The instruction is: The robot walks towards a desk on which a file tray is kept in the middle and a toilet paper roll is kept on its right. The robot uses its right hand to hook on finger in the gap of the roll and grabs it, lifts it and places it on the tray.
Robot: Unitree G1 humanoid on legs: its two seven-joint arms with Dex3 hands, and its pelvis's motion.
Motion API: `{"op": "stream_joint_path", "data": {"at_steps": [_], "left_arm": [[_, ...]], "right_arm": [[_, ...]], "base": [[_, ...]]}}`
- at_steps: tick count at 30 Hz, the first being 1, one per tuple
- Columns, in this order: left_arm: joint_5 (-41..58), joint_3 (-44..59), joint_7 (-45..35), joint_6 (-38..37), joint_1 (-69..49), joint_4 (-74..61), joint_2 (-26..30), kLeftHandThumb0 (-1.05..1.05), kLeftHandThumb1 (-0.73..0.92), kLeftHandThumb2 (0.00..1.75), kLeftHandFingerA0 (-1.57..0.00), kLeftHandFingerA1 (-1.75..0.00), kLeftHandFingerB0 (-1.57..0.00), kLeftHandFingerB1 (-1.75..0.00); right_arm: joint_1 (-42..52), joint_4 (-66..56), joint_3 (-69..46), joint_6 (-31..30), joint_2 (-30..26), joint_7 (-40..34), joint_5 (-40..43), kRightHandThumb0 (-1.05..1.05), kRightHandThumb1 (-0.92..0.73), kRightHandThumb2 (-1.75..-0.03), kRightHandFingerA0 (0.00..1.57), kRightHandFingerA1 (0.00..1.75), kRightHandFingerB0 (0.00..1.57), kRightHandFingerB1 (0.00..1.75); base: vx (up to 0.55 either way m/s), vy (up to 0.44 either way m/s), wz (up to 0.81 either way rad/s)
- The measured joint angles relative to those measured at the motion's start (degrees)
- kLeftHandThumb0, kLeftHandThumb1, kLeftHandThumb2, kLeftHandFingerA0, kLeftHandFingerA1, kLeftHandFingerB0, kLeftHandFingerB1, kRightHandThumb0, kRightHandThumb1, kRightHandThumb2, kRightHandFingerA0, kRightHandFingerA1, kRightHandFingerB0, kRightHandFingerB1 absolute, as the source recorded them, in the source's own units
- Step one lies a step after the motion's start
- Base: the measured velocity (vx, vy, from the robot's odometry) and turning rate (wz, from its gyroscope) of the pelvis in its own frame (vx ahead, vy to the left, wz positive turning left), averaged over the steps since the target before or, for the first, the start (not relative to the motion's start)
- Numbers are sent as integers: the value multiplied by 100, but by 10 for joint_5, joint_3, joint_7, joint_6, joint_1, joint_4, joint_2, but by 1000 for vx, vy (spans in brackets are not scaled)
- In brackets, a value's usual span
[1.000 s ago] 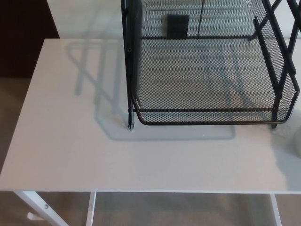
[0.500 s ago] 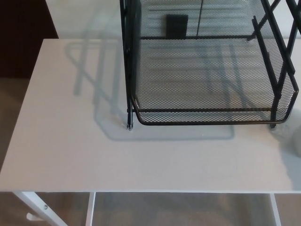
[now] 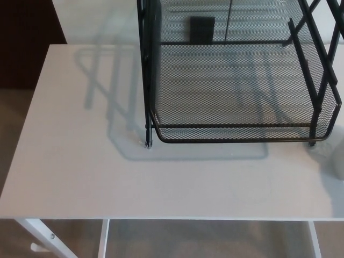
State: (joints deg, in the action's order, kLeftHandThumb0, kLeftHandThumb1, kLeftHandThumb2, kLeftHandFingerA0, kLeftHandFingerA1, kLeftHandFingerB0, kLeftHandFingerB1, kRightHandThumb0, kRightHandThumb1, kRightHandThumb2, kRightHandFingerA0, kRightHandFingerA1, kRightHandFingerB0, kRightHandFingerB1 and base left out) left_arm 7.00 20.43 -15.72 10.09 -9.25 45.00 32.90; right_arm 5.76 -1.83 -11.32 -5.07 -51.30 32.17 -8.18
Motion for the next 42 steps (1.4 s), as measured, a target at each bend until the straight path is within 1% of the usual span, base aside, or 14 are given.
{"op": "stream_joint_path", "data": {"at_steps": [4,5,8,12,18,20,25,26,28,29,34,37,40,42], "left_arm": [[0,-1,0,0,7,15,0,-90,91,66,-47,-80,-19,-68],[0,-1,0,0,8,17,0,-91,91,67,-46,-81,-17,-69],[0,-1,-1,0,11,23,0,-92,91,66,-47,-80,-18,-69],[0,-2,-1,0,11,22,0,-90,91,68,-47,-76,-21,-65],[0,-2,-1,0,5,14,0,-93,90,67,-47,-83,-20,-71],[0,-3,-1,0,3,7,0,-90,91,66,-48,-83,-23,-70],[0,-10,-2,0,15,26,1,-91,90,67,-49,-79,-21,-67],[0,-11,-2,0,13,25,1,-88,68,107,-48,-76,-23,-66],[0,-10,-2,0,6,11,0,-91,92,66,-48,-81,-21,-70],[0,-10,-2,0,3,5,0,-90,68,107,-47,-78,-23,-68],[0,-10,-2,0,-1,-5,0,-90,67,106,-46,-77,-24,-67],[0,-11,-2,0,-2,-6,0,-88,68,106,-46,-76,-25,-67],[0,-12,-2,0,-2,-6,0,-88,68,105,-46,-76,-24,-67],[0,-12,-2,0,-3,-6,0,-87,91,67,-49,-80,-25,-70]], "right_arm": [[-7,-6,11,-7,0,0,-6,-40,-58,-60,6,27,15,28],[-7,-9,13,-10,0,0,-8,-27,-55,-101,4,53,0,47],[-10,-14,25,-20,-1,1,-14,-27,-56,-103,3,51,0,47],[-19,-18,43,-39,-6,3,-27,-39,-63,-60,23,40,17,28],[-41,-6,69,-60,-11,5,-39,-27,-48,-92,40,61,6,45],[-52,6,82,-61,-12,5,-45,-33,-66,-59,54,46,19,30],[-80,29,112,-62,-7,-2,-61,-32,-65,-59,67,58,24,32],[-87,32,119,-62,-4,-6,-66,-25,-47,-93,66,74,12,48],[-102,42,140,-62,4,-16,-81,-34,-62,-58,75,70,28,32],[-108,47,152,-63,7,-21,-89,-35,-62,-59,78,76,27,32],[-147,70,192,-64,13,-50,-127,-20,-62,-58,91,91,39,36],[-163,81,213,-63,15,-77,-150,-13,-59,-58,82,126,95,55],[-177,90,232,-62,17,-107,-176,-16,-56,-60,88,130,101,62],[-181,96,241,-62,18,-127,-189,-11,-66,-55,75,164,76,118]], "base": [[0,0,0],[0,0,0],[0,0,0],[0,0,0],[0,0,0],[0,0,0],[0,0,0],[0,0,0],[0,0,0],[0,0,0],[0,0,0],[0,0,0],[0,0,0],[0,0,0]]}}
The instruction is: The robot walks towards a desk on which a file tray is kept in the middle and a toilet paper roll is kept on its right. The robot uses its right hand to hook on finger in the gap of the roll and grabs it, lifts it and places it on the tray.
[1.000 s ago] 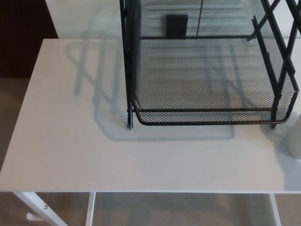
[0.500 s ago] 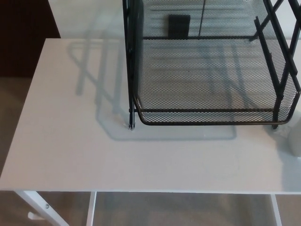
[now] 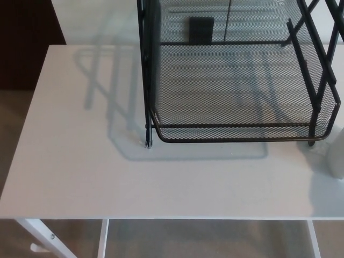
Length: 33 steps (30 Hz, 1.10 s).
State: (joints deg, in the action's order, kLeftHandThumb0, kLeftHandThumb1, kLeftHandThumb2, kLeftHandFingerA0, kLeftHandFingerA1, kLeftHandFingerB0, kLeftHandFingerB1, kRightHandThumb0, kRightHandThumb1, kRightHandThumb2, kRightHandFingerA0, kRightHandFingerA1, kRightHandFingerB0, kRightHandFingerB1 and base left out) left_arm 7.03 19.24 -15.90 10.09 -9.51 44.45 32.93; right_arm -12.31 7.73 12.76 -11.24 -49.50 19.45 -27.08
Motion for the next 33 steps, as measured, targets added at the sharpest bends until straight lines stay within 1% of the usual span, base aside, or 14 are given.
{"op": "stream_joint_path", "data": {"at_steps": [1,2,3,4,5,6,7,10,14,17,18,23,28,33], "left_arm": [[0,0,0,0,0,0,0,-85,90,68,-49,-81,-25,-69],[0,0,0,0,0,0,0,-85,91,66,-49,-79,-25,-69],[0,-1,0,0,0,1,0,-85,92,67,-48,-79,-25,-68],[0,-1,0,0,1,3,0,-85,90,68,-50,-78,-23,-66],[0,-1,0,0,2,5,0,-85,90,68,-50,-78,-23,-66],[0,-2,0,0,3,8,0,-86,91,66,-48,-80,-25,-69],[0,-3,0,0,5,10,0,-87,90,66,-49,-80,-25,-69],[0,-4,0,0,3,7,0,-87,90,66,-49,-80,-25,-69],[0,-4,0,0,0,2,0,-86,89,67,-51,-81,-25,-68],[0,-4,0,0,0,3,0,-86,89,67,-51,-81,-25,-67],[0,-4,0,0,0,3,0,-87,89,68,-52,-81,-25,-67],[0,-5,-1,0,-4,5,2,-87,91,67,-51,-83,-28,-71],[0,-5,-4,0,-4,18,7,-87,91,68,-50,-84,-29,-72],[-1,-5,-5,0,-3,37,9,-85,91,68,-51,-83,-30,-72]], "right_arm": [[-1,4,6,1,0,-14,-8,-11,-65,-54,73,168,79,104],[-2,7,8,2,0,-21,-13,-10,-69,-55,72,166,73,115],[-3,10,15,4,1,-35,-21,-16,-63,-58,82,159,83,108],[-3,12,19,5,2,-45,-26,-16,-64,-57,76,160,85,94],[-3,14,21,7,2,-52,-29,-16,-64,-57,76,160,85,94],[-3,18,24,9,2,-64,-33,-26,-61,-59,75,155,89,84],[-3,21,27,13,2,-74,-38,-20,-59,-58,80,153,87,73],[-3,30,32,22,4,-109,-49,-20,-59,-58,80,153,87,73],[3,38,35,34,8,-150,-61,-21,-57,-59,84,147,84,56],[18,38,25,42,13,-181,-65,-16,-56,-58,87,142,85,59],[24,37,20,46,15,-191,-66,-9,-68,-60,92,132,89,70],[70,28,-54,70,21,-218,-53,-9,-74,-71,91,136,87,88],[78,13,-144,85,17,-218,-29,-7,-76,-65,94,117,91,72],[57,-35,-234,86,0,-191,5,-8,-70,-74,95,117,93,79]], "base": [[0,0,0],[0,0,0],[0,0,0],[0,0,0],[0,0,0],[0,0,0],[0,0,0],[0,0,0],[0,0,0],[0,0,0],[0,0,0],[0,0,0],[0,0,0],[0,0,0]]}}
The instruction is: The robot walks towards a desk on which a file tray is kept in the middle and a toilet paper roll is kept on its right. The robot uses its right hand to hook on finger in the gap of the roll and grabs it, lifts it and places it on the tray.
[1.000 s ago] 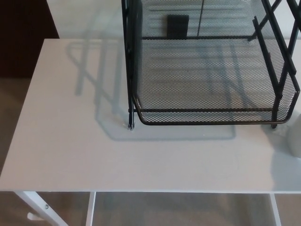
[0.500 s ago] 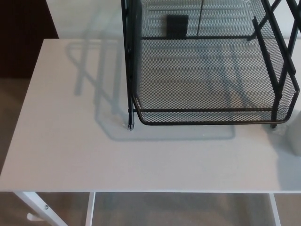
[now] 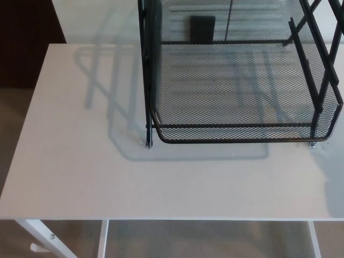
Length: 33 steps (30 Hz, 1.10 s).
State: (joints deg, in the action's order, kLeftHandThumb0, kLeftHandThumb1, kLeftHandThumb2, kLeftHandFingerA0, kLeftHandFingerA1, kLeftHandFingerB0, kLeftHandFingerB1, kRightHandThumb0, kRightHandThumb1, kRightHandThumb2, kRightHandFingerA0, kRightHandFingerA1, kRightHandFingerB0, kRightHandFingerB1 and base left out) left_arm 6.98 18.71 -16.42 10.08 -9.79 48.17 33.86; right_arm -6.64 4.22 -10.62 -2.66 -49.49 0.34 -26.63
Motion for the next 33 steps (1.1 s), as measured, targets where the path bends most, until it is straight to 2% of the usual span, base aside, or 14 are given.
{"op": "stream_joint_path", "data": {"at_steps": [1,5,6,8,10,13,15,16,17,20,23,30,31,33], "left_arm": [[0,0,0,0,1,3,0,-86,91,67,-50,-83,-29,-71],[0,-2,-1,-4,1,9,1,-88,91,67,-51,-82,-29,-70],[0,-2,-1,-5,1,12,1,-86,91,67,-51,-81,-29,-69],[0,-3,-1,-8,2,19,1,-86,91,68,-50,-82,-29,-70],[0,-3,-1,-10,3,23,1,-87,91,68,-49,-82,-28,-70],[0,-3,-1,-11,-1,17,1,-87,92,68,-51,-83,-29,-71],[0,-3,-1,-11,-3,12,1,-85,92,67,-50,-81,-29,-69],[0,-3,-1,-14,-2,14,1,-85,92,67,-52,-80,-30,-69],[0,-3,-1,-16,0,19,1,-86,91,67,-51,-81,-29,-70],[0,-5,-1,-22,3,26,1,-86,91,68,-50,-82,-29,-71],[0,-5,-1,-22,-2,15,1,-85,91,68,-51,-83,-30,-71],[0,-4,-1,-22,-5,-3,0,-87,91,67,-50,-81,-29,-69],[0,-4,-1,-22,-5,-4,-1,-88,68,107,-50,-79,-29,-68],[0,-4,-1,-22,-5,-5,-1,-87,68,106,-49,-79,-29,-68]], "right_arm": [[-12,-9,-15,0,-3,5,6,-10,-67,-65,92,136,91,76],[-84,-26,-46,2,-5,14,28,-12,-61,-82,93,145,93,90],[-105,-26,-50,5,-4,14,33,-15,-61,-87,90,159,90,100],[-145,-27,-51,8,-3,13,40,-14,-66,-83,90,163,88,102],[-168,-29,-50,8,-1,13,42,-15,-66,-82,92,155,89,94],[-239,-33,-33,9,10,14,48,-22,-59,-91,98,165,96,93],[-281,-33,-14,12,22,15,49,-20,-62,-92,94,150,91,86],[-301,-34,-4,14,30,18,52,-23,-61,-92,90,162,87,94],[-315,-36,4,15,35,23,55,-20,-61,-91,92,157,89,102],[-354,-56,47,9,53,49,64,-18,-63,-87,97,145,95,93],[-374,-62,84,3,68,71,67,-16,-68,-73,90,144,93,80],[-406,-45,179,-13,106,130,67,-22,-73,-71,86,142,89,89],[-408,-39,193,-13,109,138,66,-23,-74,-74,88,144,91,91],[-411,-22,224,-14,115,155,63,-22,-70,-79,91,142,94,92]], "base": [[0,0,0],[0,0,0],[0,0,0],[0,0,0],[0,0,0],[0,0,0],[0,0,0],[0,0,0],[0,0,0],[0,0,0],[0,0,0],[0,0,0],[0,0,0],[0,0,0]]}}
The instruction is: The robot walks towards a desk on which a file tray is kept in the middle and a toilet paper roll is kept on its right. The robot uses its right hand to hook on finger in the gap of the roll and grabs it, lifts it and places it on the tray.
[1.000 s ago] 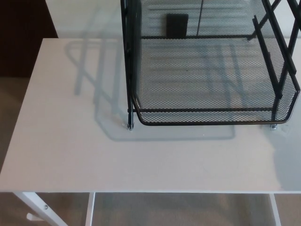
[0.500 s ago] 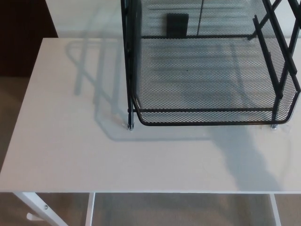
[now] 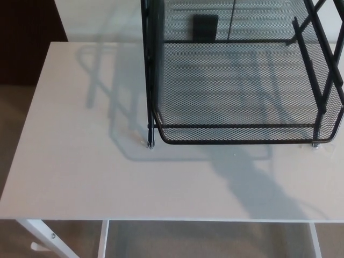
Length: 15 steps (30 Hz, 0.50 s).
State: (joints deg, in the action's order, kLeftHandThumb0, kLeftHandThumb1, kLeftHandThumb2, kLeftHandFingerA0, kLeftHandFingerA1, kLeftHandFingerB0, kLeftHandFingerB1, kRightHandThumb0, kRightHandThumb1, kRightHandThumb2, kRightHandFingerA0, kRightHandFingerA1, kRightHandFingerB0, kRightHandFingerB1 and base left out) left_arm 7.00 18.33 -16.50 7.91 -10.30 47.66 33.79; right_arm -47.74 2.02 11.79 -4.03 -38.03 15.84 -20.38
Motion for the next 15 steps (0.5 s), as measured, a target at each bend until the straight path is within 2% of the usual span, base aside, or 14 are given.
{"op": "stream_joint_path", "data": {"at_steps": [1,3,4,5,6,8,11,13,15], "left_arm": [[0,0,0,0,0,-1,0,-85,91,67,-49,-83,-29,-70],[0,0,0,0,0,-2,0,-87,90,67,-51,-85,-30,-73],[0,0,0,0,0,-1,-1,-89,90,67,-51,-84,-29,-73],[0,0,0,0,1,0,-1,-88,90,67,-51,-83,-29,-71],[0,-1,0,0,0,1,-1,-88,90,67,-51,-83,-29,-71],[0,-1,0,0,0,2,-1,-88,90,66,-51,-83,-29,-71],[0,-1,0,0,2,9,-1,-86,89,66,-53,-83,-29,-71],[0,-1,0,0,4,14,-1,-86,90,66,-51,-82,-29,-71],[0,-1,0,0,2,13,-1,-85,90,67,-52,-83,-29,-71]], "right_arm": [[0,7,15,0,2,8,-2,-21,-70,-80,89,143,92,91],[0,24,46,0,4,24,-10,-19,-68,-82,87,146,92,94],[-1,31,61,0,5,30,-15,-16,-62,-79,91,128,95,81],[-1,42,83,1,5,41,-22,-16,-64,-80,91,137,94,89],[-1,50,101,3,5,48,-29,-16,-64,-80,91,137,94,89],[-1,67,135,10,5,65,-44,-19,-67,-82,94,149,97,93],[-1,78,169,18,5,88,-65,-19,-67,-77,91,147,94,92],[-3,78,174,28,2,96,-72,-18,-66,-86,92,153,94,99],[-4,79,175,36,2,106,-78,-18,-67,-86,93,153,95,98]], "base": [[0,0,0],[0,0,0],[0,0,0],[0,0,0],[0,0,0],[0,0,0],[0,0,0],[0,0,0],[0,0,0]]}}
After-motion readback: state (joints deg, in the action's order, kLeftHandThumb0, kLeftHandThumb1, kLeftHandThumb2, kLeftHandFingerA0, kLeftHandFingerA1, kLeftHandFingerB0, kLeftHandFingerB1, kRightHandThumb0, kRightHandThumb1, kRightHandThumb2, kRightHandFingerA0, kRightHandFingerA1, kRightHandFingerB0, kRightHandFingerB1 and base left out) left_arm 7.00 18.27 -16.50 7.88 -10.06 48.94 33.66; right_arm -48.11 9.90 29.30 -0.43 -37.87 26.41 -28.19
